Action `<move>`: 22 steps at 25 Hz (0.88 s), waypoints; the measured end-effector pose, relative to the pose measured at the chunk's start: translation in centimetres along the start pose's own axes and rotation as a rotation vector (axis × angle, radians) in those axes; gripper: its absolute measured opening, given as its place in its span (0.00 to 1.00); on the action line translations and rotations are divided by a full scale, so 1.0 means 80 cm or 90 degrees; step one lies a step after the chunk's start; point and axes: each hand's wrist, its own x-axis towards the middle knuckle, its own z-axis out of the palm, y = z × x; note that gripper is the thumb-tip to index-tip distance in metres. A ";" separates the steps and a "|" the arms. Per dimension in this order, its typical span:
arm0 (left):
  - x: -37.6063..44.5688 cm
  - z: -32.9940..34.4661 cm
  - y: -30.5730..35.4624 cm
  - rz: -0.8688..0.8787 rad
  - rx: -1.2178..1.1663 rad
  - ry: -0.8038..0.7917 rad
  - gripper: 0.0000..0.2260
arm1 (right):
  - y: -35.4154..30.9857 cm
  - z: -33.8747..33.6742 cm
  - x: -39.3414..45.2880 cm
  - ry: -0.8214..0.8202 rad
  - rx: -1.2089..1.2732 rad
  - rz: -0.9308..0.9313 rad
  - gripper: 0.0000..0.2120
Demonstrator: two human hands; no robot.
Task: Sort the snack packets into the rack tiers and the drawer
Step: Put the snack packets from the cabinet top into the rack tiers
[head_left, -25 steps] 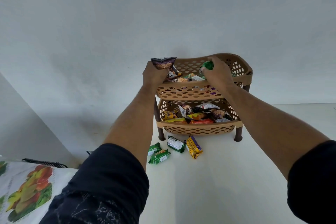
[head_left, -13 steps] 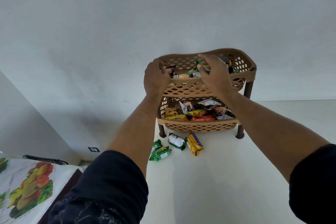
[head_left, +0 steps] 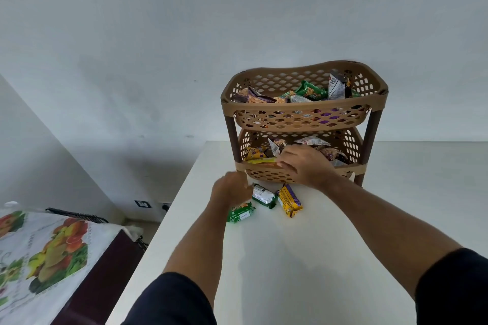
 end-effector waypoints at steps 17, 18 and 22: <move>-0.009 0.059 -0.014 0.084 0.148 -0.062 0.18 | 0.015 0.067 -0.039 -0.230 -0.041 0.298 0.26; -0.004 0.051 -0.009 0.108 0.107 -0.007 0.19 | 0.018 0.066 -0.041 -0.223 -0.040 0.299 0.25; 0.023 0.021 0.017 0.231 0.014 0.251 0.22 | 0.023 0.064 -0.046 -0.196 -0.025 0.305 0.25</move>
